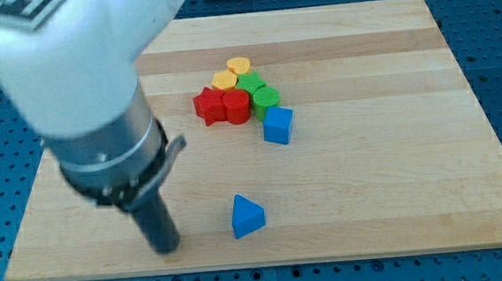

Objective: Push the blue triangle to the bottom left of the red star

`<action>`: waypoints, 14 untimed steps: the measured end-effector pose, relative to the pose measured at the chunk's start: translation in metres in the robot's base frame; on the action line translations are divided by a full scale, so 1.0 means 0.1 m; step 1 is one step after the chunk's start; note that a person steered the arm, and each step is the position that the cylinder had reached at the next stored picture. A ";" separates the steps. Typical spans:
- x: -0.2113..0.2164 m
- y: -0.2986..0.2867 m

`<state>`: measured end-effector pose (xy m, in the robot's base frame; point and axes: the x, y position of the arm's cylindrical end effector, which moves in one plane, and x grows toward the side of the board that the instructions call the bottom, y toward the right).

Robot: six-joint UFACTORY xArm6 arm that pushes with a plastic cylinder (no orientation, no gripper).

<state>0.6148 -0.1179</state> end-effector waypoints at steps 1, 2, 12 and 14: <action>0.02 0.18; 0.03 0.77; -0.98 0.69; -1.00 0.32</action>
<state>0.5152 -0.0864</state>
